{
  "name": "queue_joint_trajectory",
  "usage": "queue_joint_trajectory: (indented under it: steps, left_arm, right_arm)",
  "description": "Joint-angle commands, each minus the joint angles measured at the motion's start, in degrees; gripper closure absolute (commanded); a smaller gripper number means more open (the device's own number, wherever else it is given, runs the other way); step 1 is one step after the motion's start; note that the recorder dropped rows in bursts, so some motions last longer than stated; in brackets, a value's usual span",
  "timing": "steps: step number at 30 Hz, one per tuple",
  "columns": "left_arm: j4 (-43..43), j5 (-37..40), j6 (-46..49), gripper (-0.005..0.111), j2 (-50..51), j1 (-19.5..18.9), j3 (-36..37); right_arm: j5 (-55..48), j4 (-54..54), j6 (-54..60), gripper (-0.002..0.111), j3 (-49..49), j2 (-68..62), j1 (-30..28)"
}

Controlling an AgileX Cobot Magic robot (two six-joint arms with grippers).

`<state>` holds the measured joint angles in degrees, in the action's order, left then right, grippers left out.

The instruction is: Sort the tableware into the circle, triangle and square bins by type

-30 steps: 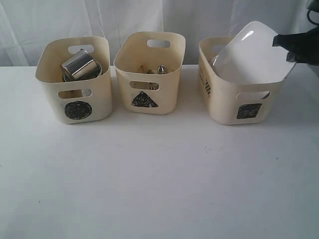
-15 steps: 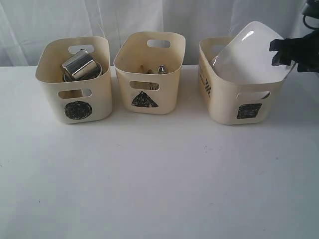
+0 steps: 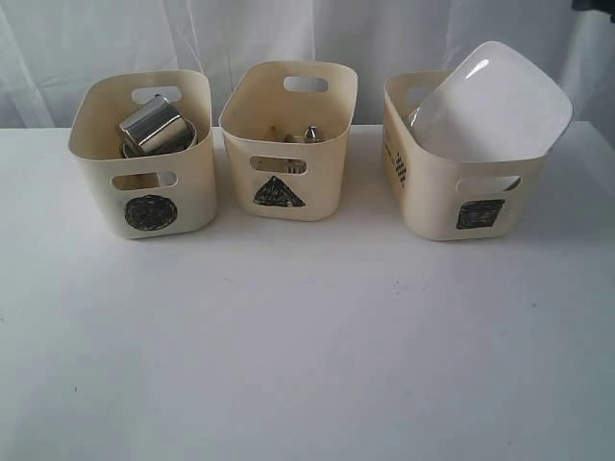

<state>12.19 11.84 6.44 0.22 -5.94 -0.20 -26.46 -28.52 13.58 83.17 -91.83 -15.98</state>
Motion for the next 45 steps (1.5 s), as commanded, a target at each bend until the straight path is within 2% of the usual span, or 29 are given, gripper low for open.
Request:
queue_joint_trajectory:
  steps: [1,5,11,13,18,25,31,34,38,41,43,45]
  left_arm:
    - [0.1,-0.1,-0.1,0.107,-0.2,0.4,0.2]
    - [0.1,-0.1,-0.1,0.107,-0.2,0.4,0.2]
    - [0.1,-0.1,-0.1,0.107,-0.2,0.4,0.2]
    - [0.1,-0.1,-0.1,0.107,-0.2,0.4,0.2]
    - [0.1,-0.1,-0.1,0.107,-0.2,0.4,0.2]
    - [0.1,-0.1,-0.1,0.107,-0.2,0.4,0.2]
    - [0.1,-0.1,-0.1,0.107,-0.2,0.4,0.2]
    - [0.1,-0.1,-0.1,0.107,-0.2,0.4,0.2]
    - [0.1,-0.1,-0.1,0.107,-0.2,0.4,0.2]
    - [0.1,-0.1,-0.1,0.107,-0.2,0.4,0.2]
    - [0.1,-0.1,-0.1,0.107,-0.2,0.4,0.2]
    - [0.1,-0.1,-0.1,0.107,-0.2,0.4,0.2]
  right_arm:
    - [0.4,-0.2,-1.6,0.108,-2.5,5.9,0.4]
    - [7.2,-0.3,-3.0,0.108,-10.7,13.8,2.8]
    - [34.8,0.1,-1.5,0.108,-29.9,33.2,12.4]
    - [38.7,0.1,-1.2,0.108,-34.8,39.8,15.0]
    - [33.7,0.1,-1.3,0.108,-40.7,51.9,17.7]
    - [22.1,0.1,1.8,0.108,-41.4,64.6,18.9]
    - [9.5,-0.1,1.2,0.108,-41.4,68.7,18.9]
    - [6.9,-0.1,1.2,0.108,-41.4,70.0,18.9]
    - [7.1,0.4,1.8,0.108,-41.4,70.8,18.9]
    - [11.1,6.9,2.0,0.108,-42.7,70.8,18.9]
    - [17.6,8.5,1.4,0.108,-45.4,70.8,18.9]
    - [31.9,9.0,1.6,0.108,-52.3,70.6,18.9]
